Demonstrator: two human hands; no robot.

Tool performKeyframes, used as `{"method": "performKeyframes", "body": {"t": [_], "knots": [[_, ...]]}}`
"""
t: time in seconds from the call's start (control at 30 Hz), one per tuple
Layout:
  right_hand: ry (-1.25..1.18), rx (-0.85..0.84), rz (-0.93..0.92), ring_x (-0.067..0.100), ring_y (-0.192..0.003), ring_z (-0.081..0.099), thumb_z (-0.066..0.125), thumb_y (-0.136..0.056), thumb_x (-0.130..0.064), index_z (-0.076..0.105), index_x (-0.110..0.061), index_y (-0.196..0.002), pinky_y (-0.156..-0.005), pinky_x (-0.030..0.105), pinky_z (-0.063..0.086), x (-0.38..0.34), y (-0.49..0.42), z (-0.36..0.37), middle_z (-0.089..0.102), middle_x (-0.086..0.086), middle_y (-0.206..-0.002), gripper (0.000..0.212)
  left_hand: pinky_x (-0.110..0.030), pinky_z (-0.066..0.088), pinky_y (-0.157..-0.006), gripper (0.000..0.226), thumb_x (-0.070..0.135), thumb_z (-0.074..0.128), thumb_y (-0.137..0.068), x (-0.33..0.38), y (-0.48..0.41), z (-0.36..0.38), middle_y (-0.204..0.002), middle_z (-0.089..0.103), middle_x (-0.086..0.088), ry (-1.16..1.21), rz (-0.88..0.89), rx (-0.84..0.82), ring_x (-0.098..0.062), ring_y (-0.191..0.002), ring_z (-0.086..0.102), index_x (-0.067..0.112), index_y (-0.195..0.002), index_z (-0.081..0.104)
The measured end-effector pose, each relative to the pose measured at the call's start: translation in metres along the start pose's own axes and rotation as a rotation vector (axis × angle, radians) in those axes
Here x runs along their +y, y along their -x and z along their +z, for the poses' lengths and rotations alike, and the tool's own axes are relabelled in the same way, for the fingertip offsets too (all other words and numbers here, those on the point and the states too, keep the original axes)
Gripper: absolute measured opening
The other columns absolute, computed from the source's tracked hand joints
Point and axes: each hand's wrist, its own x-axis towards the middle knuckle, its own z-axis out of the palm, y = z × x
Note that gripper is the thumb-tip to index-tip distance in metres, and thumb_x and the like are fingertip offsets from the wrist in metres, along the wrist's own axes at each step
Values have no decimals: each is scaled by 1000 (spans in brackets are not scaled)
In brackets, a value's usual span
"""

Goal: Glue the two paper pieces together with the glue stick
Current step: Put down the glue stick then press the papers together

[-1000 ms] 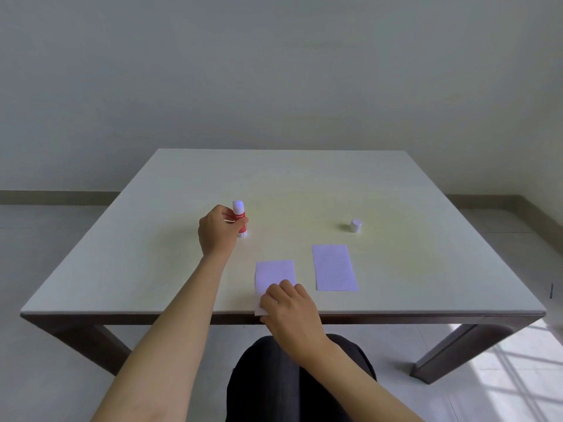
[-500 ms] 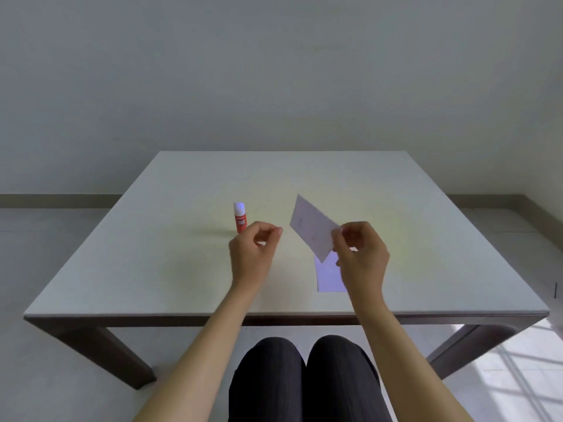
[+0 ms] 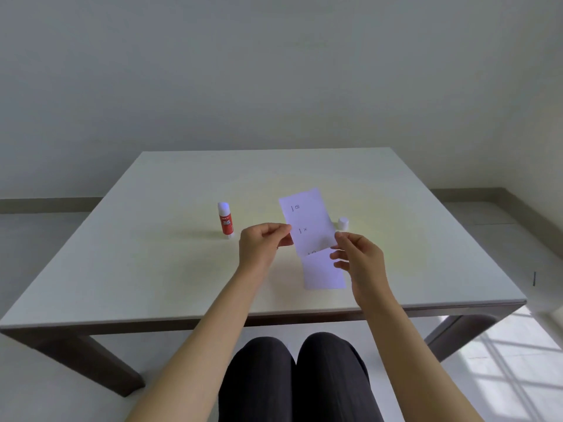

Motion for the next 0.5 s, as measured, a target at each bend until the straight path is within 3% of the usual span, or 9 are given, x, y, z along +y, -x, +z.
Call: {"method": "performKeyframes", "body": {"t": [0.1, 0.23, 0.37, 0.5], "knots": [[216, -39, -17, 19, -56, 54, 62, -85, -9, 65, -6, -73, -54, 26, 42, -2, -12, -13, 62, 10, -70, 13, -23, 45, -67, 11, 16, 69, -79, -4, -3, 3, -69, 75, 4, -73, -18, -36, -12, -68, 74, 18, -69, 71], [494, -64, 4, 8, -47, 50, 65, -81, -10, 65, -5, -69, -47, 20, 35, 6, -20, -26, 60, 0, -58, 14, -23, 51, -74, 12, 16, 71, -77, -17, -3, 11, -69, 75, 2, -215, -30, -44, -12, -62, 73, 18, -65, 71], [645, -55, 21, 10, -56, 50, 68, -80, -14, 63, -12, -62, -50, 22, 36, 19, -21, -36, 60, -5, -62, 19, -21, 49, -66, 14, 15, 71, -77, -29, -2, 15, -62, 71, 5, -357, -18, -61, -3, -50, 67, 18, -63, 70], [739, -59, 6, 5, -56, 50, 69, -80, -15, 66, -9, -65, -48, 20, 35, 24, -23, -37, 59, -8, -60, 16, -26, 55, -73, 13, 14, 70, -78, -34, 0, 17, -60, 70, 5, -434, 2, -63, -8, -54, 69, 14, -64, 70]]}}
